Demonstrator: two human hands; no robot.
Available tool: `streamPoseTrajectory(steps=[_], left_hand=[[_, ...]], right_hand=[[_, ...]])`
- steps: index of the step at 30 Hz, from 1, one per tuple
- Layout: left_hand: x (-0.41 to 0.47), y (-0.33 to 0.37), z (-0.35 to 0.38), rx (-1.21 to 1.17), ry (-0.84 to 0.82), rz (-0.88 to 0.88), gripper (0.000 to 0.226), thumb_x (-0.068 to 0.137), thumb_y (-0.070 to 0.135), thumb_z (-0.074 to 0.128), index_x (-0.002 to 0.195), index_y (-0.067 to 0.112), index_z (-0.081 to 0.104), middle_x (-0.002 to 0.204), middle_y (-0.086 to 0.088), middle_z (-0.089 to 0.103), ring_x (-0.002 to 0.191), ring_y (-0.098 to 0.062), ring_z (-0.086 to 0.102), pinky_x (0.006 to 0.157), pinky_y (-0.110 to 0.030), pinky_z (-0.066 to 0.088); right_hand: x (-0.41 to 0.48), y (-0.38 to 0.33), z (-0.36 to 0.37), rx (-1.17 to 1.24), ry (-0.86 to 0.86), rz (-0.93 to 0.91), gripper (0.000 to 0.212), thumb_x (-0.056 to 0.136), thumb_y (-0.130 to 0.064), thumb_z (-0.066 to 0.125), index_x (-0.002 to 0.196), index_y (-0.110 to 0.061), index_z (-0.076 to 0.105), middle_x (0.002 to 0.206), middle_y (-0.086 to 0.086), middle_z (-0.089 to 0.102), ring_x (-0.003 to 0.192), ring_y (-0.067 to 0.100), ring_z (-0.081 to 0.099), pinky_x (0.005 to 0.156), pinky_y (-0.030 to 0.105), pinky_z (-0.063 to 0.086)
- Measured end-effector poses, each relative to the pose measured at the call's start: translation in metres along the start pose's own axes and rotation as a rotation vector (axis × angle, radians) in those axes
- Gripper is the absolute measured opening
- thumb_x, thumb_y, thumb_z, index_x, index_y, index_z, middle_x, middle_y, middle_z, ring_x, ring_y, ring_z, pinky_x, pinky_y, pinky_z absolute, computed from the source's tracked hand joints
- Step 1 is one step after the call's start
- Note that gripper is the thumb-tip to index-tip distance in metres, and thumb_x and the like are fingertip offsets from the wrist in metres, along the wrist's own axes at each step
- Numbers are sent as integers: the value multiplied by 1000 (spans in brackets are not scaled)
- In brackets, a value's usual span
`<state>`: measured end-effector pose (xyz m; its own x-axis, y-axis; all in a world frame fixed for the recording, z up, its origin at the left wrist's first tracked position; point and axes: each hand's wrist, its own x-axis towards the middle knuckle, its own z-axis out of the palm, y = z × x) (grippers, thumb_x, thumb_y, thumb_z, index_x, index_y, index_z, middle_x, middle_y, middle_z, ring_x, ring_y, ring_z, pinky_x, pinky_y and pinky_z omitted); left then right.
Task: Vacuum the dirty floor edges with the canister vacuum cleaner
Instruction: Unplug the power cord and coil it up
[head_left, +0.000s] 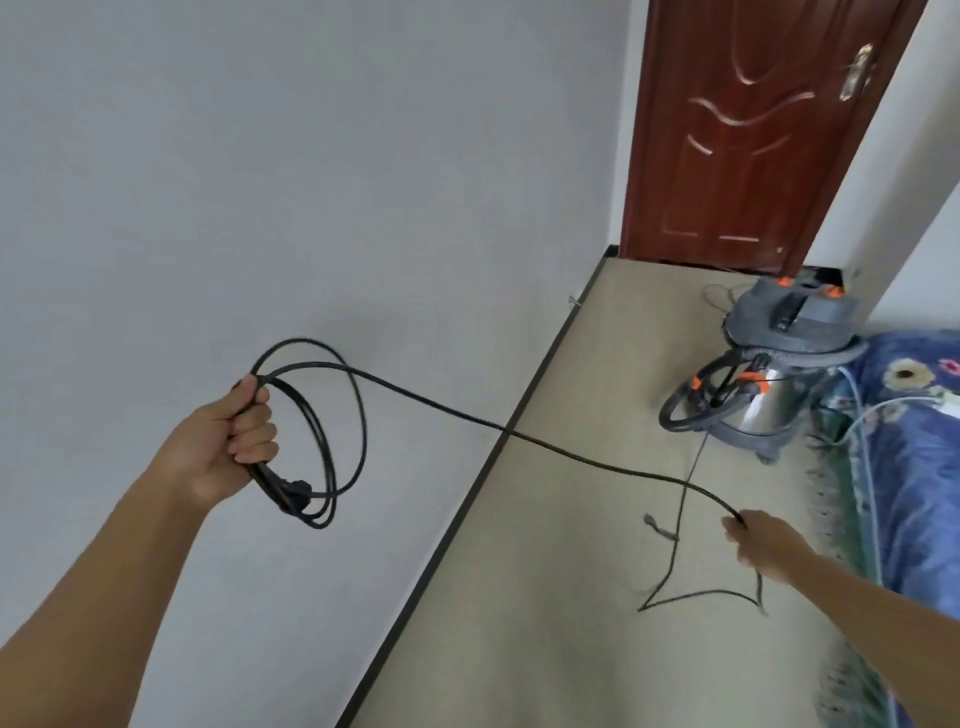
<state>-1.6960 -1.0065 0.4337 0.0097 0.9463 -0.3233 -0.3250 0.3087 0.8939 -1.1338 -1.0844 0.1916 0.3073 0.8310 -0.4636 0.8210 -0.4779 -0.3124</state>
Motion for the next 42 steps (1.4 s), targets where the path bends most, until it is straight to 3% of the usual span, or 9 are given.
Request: streamPoseTrajectory(steps=[5,10,18,23,26,32,35,39,42], left_hand=[[43,-47,56,199,33,-83,21,101,16,41,85,10,54,47,7,32,34,-5,26,35,-16,22],[69,-85,112,342,-50,-129,12,99,13,46,92,7,54,65,-6,63,49,-14,48,40,-20,33],[113,-103,183,344,-391,-213,17,103,16,38,95,6,48,101,-27,70,95,-36,70,90,-41,50],[165,-78,186,251,-524,-331,20,102,16,39,87,7,50,62,-9,49,49,-22,48,62,-37,54],[197,-58,181,328,-675,-445,24,101,24,38,85,10,50,50,3,32,36,-7,23,37,-19,26],[271,16,159,129,-953,-400,31,83,37,71,87,7,66,49,7,22,36,-5,20,34,-16,27],[317,56,148,-270,-1206,-523,47,107,24,19,119,-9,51,67,-6,36,56,-18,36,55,-29,35],[359,88,156,-268,-1102,-444,60,107,32,8,113,-6,55,65,-5,35,54,-18,34,53,-32,36],[366,75,186,74,-578,-139,43,103,27,34,76,12,64,47,9,19,40,-6,11,34,-17,21]], right_hand=[[-9,-89,-37,-132,-77,-434,20,103,-41,35,97,-24,42,77,0,59,71,19,56,70,37,46],[-37,-174,-86,-86,-18,-805,20,103,-35,43,101,-21,56,59,-11,49,56,4,47,57,19,33],[4,-251,-130,159,119,-894,16,102,-31,47,95,-23,59,72,-11,57,68,7,52,66,28,42],[50,-264,-141,360,219,-764,27,98,-36,55,79,-17,58,63,-8,50,56,4,43,55,19,35],[78,-258,-144,387,254,-632,34,85,-46,70,72,-18,55,57,-9,46,52,6,38,51,21,32],[139,-175,-123,185,371,-234,40,88,-38,68,60,-27,42,57,-5,48,61,21,50,56,32,35],[155,-112,-112,150,342,76,34,93,-32,62,64,-20,50,65,3,56,71,26,58,63,33,42],[169,-62,-99,190,253,334,38,99,-38,50,87,-8,70,82,11,62,83,28,61,70,31,44],[188,-68,-100,333,232,330,46,102,-42,42,80,-10,68,71,7,65,78,29,65,74,32,48]])
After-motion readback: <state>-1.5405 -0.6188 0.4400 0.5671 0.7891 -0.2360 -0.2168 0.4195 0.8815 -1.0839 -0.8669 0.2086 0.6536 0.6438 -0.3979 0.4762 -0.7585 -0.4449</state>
